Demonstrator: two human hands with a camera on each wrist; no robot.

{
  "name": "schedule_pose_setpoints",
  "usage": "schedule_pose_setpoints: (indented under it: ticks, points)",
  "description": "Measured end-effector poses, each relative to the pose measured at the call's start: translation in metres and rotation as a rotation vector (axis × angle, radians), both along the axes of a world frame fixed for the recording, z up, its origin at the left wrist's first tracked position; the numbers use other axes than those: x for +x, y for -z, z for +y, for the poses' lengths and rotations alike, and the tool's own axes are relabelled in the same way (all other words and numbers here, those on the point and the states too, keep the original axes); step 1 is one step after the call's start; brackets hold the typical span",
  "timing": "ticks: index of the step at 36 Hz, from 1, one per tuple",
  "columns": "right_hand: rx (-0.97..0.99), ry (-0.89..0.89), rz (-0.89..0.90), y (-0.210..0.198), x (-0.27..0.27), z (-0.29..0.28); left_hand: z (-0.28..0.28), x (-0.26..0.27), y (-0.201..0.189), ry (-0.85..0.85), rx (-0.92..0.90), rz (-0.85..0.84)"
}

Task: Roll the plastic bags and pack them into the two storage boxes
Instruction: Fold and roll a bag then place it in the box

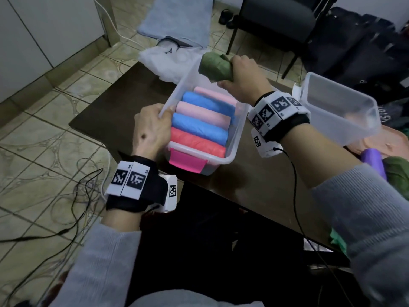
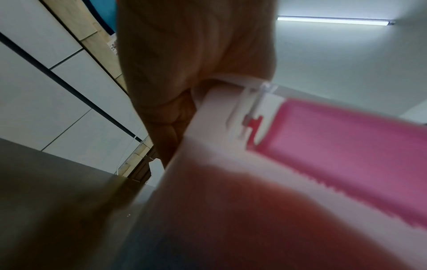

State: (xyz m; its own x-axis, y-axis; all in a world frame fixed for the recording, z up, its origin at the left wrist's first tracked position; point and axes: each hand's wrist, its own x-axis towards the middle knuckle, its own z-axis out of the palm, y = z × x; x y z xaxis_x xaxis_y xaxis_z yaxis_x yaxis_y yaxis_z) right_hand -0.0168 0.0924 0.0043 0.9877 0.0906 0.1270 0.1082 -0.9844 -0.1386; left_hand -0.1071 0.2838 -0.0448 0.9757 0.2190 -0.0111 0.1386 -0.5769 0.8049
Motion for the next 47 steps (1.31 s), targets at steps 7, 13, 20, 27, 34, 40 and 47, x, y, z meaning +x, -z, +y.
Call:
schedule_pose_setpoints:
  ticks: [7, 13, 20, 27, 34, 40, 47]
  points:
    - [-0.046, -0.009, 0.049, 0.005, 0.009, 0.009, 0.005, -0.009, 0.004, 0.019, -0.006, -0.097]
    - [0.067, -0.052, 0.194, 0.012, 0.012, 0.007, 0.008, -0.019, 0.008, 0.026, -0.037, -0.206]
    - [-0.084, -0.097, 0.292, 0.001, 0.02, 0.007, 0.009, -0.022, 0.008, 0.037, -0.073, -0.208]
    - [0.036, -0.114, 0.228, 0.014, 0.017, 0.011, 0.01, -0.02, 0.009, 0.031, -0.089, -0.207]
    - [0.051, -0.096, -0.005, 0.023, 0.009, 0.007, 0.008, -0.017, 0.007, 0.026, -0.085, -0.181]
    - [0.353, 0.152, -0.278, 0.039, -0.017, -0.002, 0.006, -0.011, 0.006, 0.037, -0.077, -0.154]
    - [0.923, 0.417, -0.004, 0.051, -0.041, -0.003, 0.006, -0.005, 0.007, 0.036, -0.037, -0.112]
